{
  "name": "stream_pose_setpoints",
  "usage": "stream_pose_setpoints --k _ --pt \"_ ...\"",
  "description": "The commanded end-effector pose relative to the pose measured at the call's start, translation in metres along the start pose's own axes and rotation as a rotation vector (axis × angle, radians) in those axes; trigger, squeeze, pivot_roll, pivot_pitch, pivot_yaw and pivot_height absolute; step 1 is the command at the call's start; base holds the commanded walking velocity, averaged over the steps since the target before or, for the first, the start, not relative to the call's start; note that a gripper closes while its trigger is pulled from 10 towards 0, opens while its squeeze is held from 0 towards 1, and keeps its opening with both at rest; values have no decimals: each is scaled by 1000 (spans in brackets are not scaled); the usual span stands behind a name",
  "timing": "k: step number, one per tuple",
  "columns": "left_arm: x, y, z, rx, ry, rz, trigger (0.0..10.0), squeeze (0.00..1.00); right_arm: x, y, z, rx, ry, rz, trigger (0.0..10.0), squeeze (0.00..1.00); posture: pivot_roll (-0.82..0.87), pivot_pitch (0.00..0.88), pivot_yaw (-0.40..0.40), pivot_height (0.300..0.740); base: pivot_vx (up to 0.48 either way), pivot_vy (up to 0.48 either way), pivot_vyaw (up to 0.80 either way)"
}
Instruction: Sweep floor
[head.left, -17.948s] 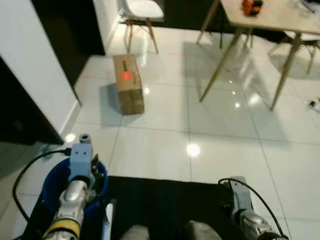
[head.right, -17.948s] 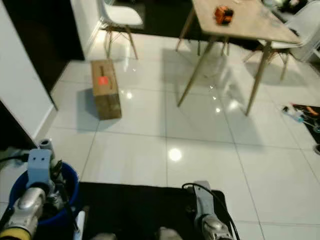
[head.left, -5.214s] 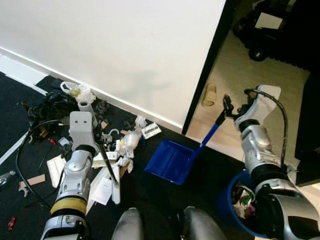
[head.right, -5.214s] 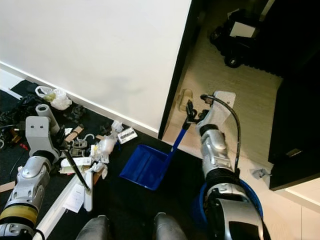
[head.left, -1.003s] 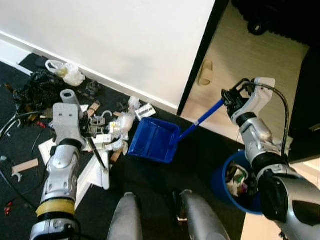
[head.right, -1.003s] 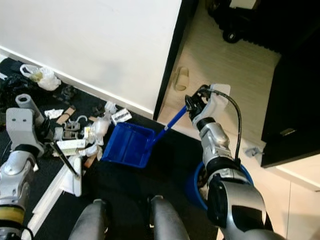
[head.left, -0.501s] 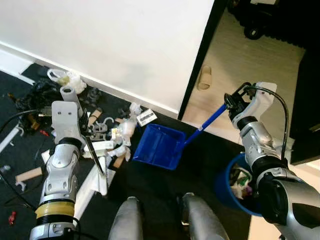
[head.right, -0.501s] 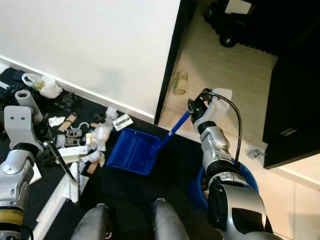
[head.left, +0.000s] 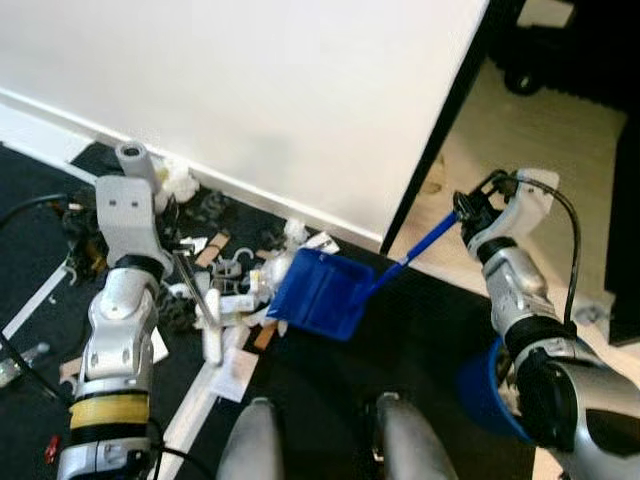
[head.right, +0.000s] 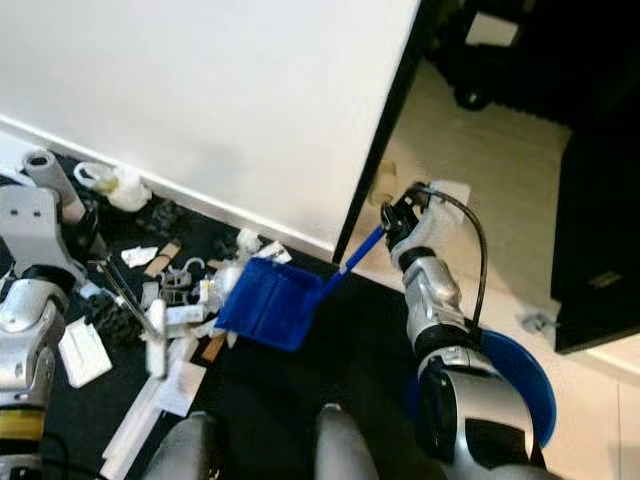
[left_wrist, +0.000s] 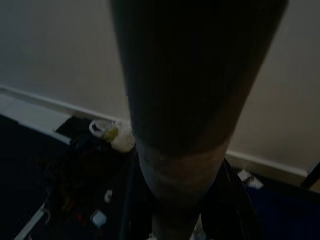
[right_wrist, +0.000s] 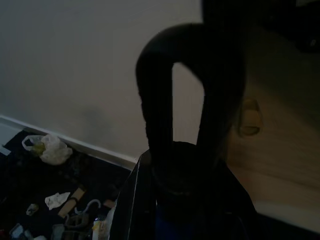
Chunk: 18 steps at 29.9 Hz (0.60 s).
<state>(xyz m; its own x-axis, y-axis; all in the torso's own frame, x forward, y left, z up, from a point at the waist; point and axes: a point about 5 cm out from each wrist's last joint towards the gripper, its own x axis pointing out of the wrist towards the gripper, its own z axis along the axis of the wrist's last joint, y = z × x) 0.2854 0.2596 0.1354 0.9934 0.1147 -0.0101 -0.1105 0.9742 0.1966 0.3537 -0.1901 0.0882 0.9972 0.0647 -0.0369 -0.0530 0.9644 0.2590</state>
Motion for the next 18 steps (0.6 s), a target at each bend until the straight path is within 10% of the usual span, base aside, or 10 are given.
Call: stream_pose_setpoints --k 1,18 --pt "0 5 12 9 -31 -3 10000 0 -2 -5 3 15 -35 -18 10000 0 184 83 -78 740 0 0 0" --pt "9 19 15 68 1 126 10000 0 -9 -12 -2 20 -42 -52 10000 0 176 108 -38 740 0 -254 0"
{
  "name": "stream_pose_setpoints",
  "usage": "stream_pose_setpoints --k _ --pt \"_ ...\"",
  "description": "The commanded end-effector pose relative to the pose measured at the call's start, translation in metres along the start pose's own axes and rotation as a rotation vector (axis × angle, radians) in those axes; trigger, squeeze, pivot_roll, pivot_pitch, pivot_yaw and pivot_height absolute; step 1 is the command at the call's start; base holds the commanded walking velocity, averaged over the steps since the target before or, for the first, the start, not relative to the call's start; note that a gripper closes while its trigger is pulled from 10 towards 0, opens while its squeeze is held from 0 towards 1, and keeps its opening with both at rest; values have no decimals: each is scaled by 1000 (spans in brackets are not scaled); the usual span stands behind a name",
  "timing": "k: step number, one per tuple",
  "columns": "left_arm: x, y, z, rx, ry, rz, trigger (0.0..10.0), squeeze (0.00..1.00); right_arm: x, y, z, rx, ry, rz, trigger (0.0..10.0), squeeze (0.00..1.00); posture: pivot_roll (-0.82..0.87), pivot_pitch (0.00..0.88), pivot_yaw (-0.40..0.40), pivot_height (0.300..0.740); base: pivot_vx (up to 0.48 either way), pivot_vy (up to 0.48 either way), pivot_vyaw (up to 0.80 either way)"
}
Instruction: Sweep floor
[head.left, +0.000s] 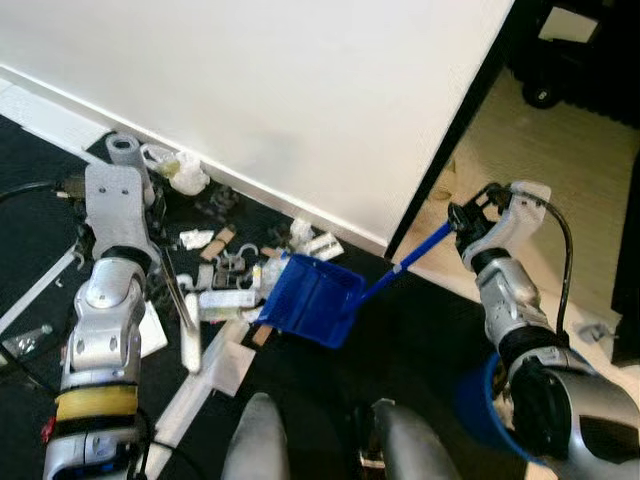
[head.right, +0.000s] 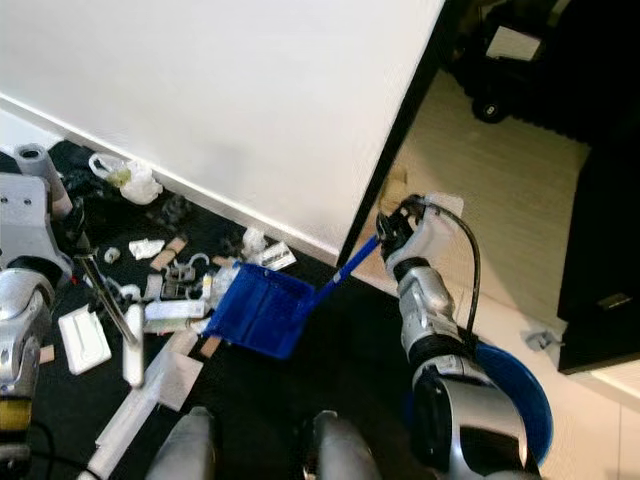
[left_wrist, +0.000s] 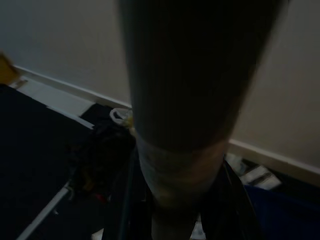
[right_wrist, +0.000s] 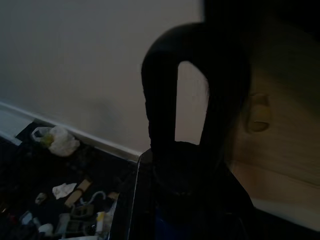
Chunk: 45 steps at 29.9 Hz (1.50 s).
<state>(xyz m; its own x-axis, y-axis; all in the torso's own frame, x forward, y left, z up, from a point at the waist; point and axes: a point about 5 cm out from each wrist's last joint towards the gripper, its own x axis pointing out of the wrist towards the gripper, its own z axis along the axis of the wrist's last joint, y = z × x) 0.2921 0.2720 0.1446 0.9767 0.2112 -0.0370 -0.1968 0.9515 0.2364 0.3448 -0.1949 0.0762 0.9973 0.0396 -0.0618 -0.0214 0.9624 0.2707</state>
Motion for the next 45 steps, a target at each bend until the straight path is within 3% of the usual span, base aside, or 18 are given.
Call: stream_pose_setpoints --k 1,6,8,18,32,40,45 --pt "1 9 9 27 -63 61 10000 0 0 -5 9 7 -61 -21 10000 0 176 108 -38 740 0 0 0" --pt "1 23 10 42 -75 127 10000 0 2 -2 12 -3 -71 -2 10000 0 175 112 -47 740 0 0 0" --pt "2 35 9 85 -69 162 10000 0 6 3 15 -39 -58 33 10000 0 176 115 -59 740 0 0 0" --pt "7 53 16 141 -119 196 10000 0 16 12 24 -181 0 104 10000 0 164 137 -96 740 0 0 0" --pt "24 41 37 117 -249 76 10000 0 21 20 29 -229 18 149 10000 0 117 269 -136 740 0 0 0" --pt "31 32 43 215 -279 -59 10000 0 19 32 14 -197 51 164 10000 0 106 354 -147 740 0 0 0" --pt "34 26 35 295 -277 -143 10000 0 19 43 8 -179 53 167 10000 0 82 388 -156 740 0 0 0"
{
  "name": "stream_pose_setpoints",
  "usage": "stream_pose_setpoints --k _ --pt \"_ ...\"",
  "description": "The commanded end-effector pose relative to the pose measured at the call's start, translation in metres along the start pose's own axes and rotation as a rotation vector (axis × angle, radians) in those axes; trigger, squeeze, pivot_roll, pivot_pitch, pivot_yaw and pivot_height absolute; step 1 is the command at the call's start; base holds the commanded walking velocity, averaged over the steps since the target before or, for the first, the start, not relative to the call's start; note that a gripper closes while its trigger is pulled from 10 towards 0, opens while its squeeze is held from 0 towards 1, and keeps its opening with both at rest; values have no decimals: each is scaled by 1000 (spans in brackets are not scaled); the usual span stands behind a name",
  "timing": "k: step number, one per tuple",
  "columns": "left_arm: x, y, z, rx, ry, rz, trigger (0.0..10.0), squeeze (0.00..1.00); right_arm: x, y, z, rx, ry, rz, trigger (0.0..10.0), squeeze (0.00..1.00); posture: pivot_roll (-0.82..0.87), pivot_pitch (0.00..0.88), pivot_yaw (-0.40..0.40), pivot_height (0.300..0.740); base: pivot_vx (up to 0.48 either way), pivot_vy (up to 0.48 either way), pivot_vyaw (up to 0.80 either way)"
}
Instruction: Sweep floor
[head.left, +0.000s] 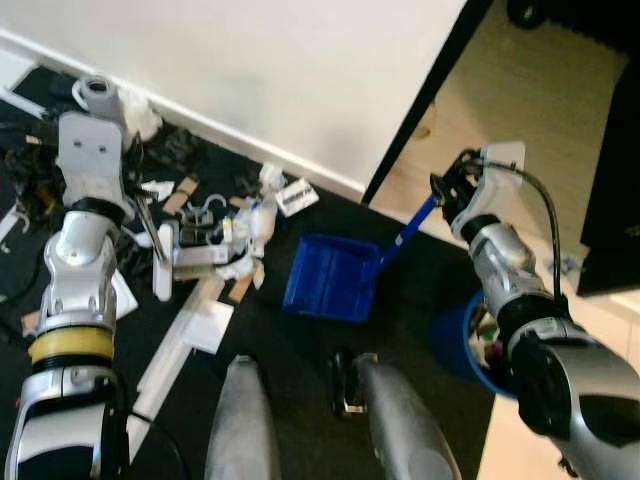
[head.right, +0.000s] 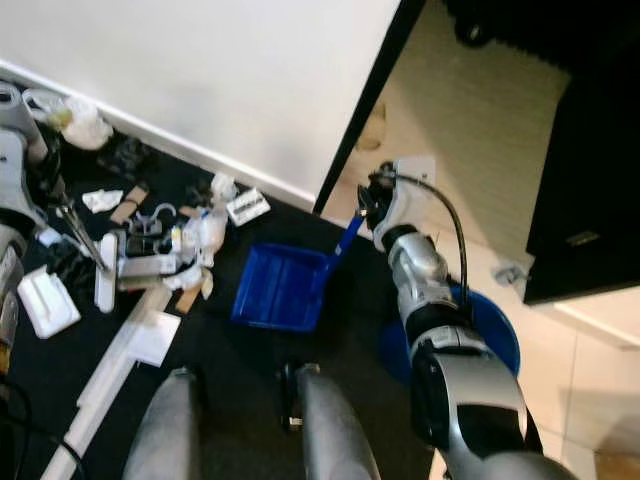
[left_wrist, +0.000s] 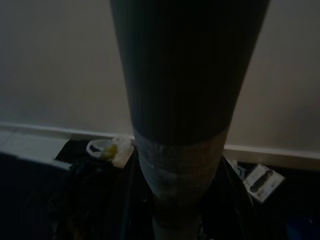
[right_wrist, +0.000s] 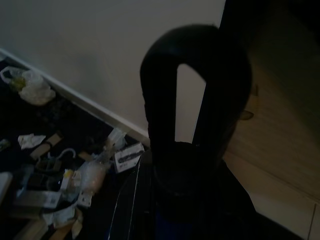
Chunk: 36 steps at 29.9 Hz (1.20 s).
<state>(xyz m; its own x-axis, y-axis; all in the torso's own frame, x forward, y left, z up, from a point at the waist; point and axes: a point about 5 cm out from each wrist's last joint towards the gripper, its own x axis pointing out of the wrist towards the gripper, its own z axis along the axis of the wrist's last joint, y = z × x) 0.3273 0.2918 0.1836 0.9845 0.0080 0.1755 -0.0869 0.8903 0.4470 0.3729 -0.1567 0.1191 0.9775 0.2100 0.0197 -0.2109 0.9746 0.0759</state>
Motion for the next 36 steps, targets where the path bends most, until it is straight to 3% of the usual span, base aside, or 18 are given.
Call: stream_pose_setpoints --k 1,3,7,10,11,13,14,18,20,21,24,27,28,29,32,33,34,36 --pt "-3 1 -6 107 3 -64 10000 0 -9 7 -26 42 99 -6 10000 0 73 389 -156 740 0 0 0" --pt "-2 -2 -9 134 15 -84 10000 0 -9 11 -27 50 97 -5 10000 0 66 389 -158 740 0 0 0" --pt "9 -22 -18 180 43 -133 10000 0 -11 23 -33 79 90 14 10000 0 39 395 -166 740 0 0 0" --pt "14 -36 -17 177 36 -150 10000 0 -13 24 -35 78 88 20 10000 0 30 396 -168 740 0 0 0" --pt "19 -60 -13 159 11 -166 10000 0 -15 24 -37 77 82 25 10000 0 12 398 -172 740 0 0 0" --pt "21 -67 -11 156 -2 -172 10000 0 -16 24 -37 76 79 26 10000 0 9 398 -171 740 0 0 0" --pt "25 -84 -6 127 -26 -185 10000 0 -17 24 -38 72 77 30 10000 0 4 397 -168 740 0 0 0" --pt "29 -95 -1 99 -43 -189 10000 0 -18 24 -38 70 78 30 10000 0 -1 396 -165 740 0 0 0" --pt "36 -125 17 2 -97 -196 10000 0 -21 21 -40 66 79 26 10000 0 -6 397 -152 740 0 0 0" --pt "36 -125 17 2 -97 -196 10000 0 -21 21 -40 66 79 26 10000 0 -6 397 -152 740 0 0 0" --pt "40 -164 36 -130 -117 -245 10000 0 -24 20 -43 62 82 22 10000 0 -7 396 -140 740 0 0 0" --pt "39 -170 38 -151 -116 -259 10000 0 -25 20 -44 61 83 22 10000 0 -7 396 -140 740 0 0 0" --pt "34 -192 42 -212 -97 -352 10000 0 -25 19 -45 60 93 12 10000 0 11 388 -125 740 0 0 0" --pt "34 -192 42 -212 -97 -352 10000 0 -25 19 -45 60 93 12 10000 0 11 388 -125 740 0 0 0" --pt "18 -248 66 -392 -93 -566 10000 0 -28 10 -50 53 137 -34 10000 0 26 378 -121 740 0 0 0" --pt "16 -256 75 -425 -109 -592 10000 0 -28 7 -50 55 144 -49 10000 0 31 374 -119 740 0 0 0" --pt "16 -256 75 -425 -109 -592 10000 0 -28 7 -50 55 144 -49 10000 0 31 374 -119 740 0 0 0" --pt "21 -259 95 -507 -150 -586 10000 0 -28 2 -48 69 142 -74 10000 0 34 369 -120 740 0 0 0"
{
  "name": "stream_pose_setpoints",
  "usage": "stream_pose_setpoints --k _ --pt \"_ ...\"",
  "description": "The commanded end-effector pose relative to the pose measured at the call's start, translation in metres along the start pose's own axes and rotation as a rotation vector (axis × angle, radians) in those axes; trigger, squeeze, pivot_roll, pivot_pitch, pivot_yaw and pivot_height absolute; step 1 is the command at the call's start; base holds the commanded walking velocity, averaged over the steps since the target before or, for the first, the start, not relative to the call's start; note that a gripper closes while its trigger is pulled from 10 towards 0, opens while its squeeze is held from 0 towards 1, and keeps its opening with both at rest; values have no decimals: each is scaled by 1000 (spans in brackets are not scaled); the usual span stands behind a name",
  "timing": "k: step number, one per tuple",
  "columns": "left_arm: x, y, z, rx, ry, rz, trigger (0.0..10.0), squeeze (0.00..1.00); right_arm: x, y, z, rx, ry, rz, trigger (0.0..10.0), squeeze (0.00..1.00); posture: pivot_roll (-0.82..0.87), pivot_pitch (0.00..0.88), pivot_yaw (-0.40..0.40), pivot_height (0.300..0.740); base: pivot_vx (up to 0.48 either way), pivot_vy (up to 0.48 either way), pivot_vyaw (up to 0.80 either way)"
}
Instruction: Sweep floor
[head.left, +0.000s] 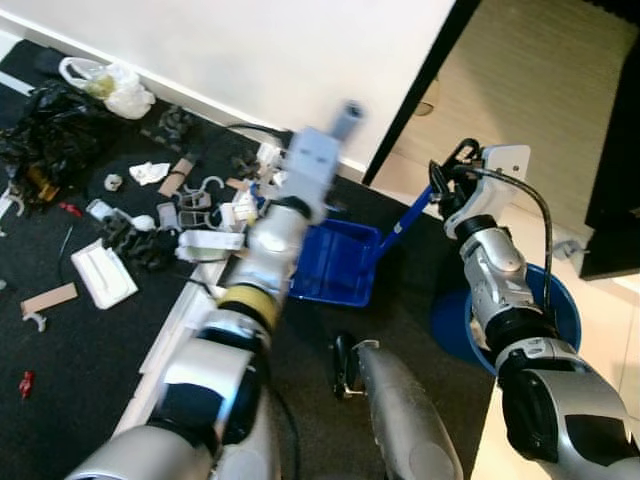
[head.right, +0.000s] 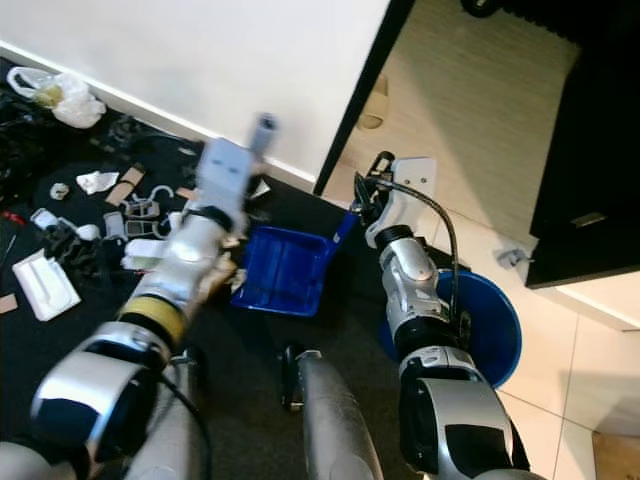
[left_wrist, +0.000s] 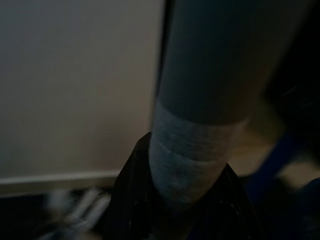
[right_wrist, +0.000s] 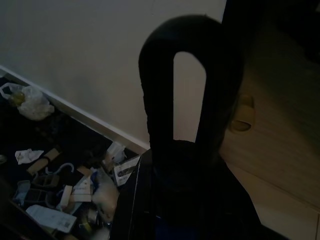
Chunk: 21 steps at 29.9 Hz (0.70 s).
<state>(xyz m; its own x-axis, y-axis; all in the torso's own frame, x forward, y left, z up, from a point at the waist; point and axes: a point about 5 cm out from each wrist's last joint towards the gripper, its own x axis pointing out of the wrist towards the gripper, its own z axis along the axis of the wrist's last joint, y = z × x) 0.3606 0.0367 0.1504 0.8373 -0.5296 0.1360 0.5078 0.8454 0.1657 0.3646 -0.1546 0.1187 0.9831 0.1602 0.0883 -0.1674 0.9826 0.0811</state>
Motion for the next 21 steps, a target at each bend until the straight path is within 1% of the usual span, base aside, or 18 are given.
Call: stream_pose_setpoints --k 1,2,3,5,6,7,8,9,12,13,14,15,16,17,18,20,21 --pt "12 -16 18 -153 -69 -16 10000 0 -23 -4 -45 64 213 -39 10000 0 36 366 -121 740 0 0 0" --pt "15 -14 24 -175 -90 -6 10000 0 -22 -5 -44 66 212 -42 10000 0 36 366 -121 740 0 0 0" --pt "15 -14 24 -175 -90 -6 10000 0 -22 -5 -44 66 212 -42 10000 0 36 366 -121 740 0 0 0" --pt "22 -5 45 -223 -144 4 10000 0 -22 -6 -43 67 212 -44 10000 0 44 358 -124 740 0 0 0" --pt "22 -5 45 -223 -144 4 10000 0 -22 -6 -43 67 212 -44 10000 0 44 358 -124 740 0 0 0" --pt "24 0 55 -243 -166 8 10000 0 -22 -7 -43 67 213 -45 10000 0 50 353 -127 740 0 0 0" --pt "25 14 73 -203 -202 -1 10000 0 -21 -8 -43 68 215 -49 10000 0 58 344 -132 740 0 0 0" --pt "25 14 73 -203 -202 -1 10000 0 -21 -8 -43 68 215 -49 10000 0 58 344 -132 740 0 0 0" --pt "17 44 85 -58 -198 11 10000 0 -19 -7 -41 74 210 -50 10000 0 56 331 -133 740 0 0 0" --pt "17 44 85 -58 -198 11 10000 0 -19 -7 -41 74 210 -50 10000 0 56 331 -133 740 0 0 0" --pt "10 60 86 2 -180 17 10000 0 -17 -6 -40 77 206 -47 10000 0 56 327 -132 740 0 0 0" --pt "10 60 86 2 -180 17 10000 0 -17 -6 -40 77 206 -47 10000 0 56 327 -132 740 0 0 0" --pt "-7 88 82 100 -103 20 10000 0 -16 -4 -38 81 201 -42 10000 0 57 326 -132 740 0 0 0" --pt "-14 98 80 127 -69 15 10000 0 -16 -4 -38 83 201 -41 10000 0 57 326 -132 740 0 0 0" --pt "-14 98 80 127 -69 15 10000 0 -16 -4 -38 83 201 -41 10000 0 57 326 -132 740 0 0 0" --pt "-28 113 76 186 -13 4 10000 0 -16 -3 -38 84 201 -39 10000 0 57 326 -133 740 0 0 0" --pt "-28 113 76 186 -13 4 10000 0 -16 -3 -38 84 201 -39 10000 0 57 326 -133 740 0 0 0"
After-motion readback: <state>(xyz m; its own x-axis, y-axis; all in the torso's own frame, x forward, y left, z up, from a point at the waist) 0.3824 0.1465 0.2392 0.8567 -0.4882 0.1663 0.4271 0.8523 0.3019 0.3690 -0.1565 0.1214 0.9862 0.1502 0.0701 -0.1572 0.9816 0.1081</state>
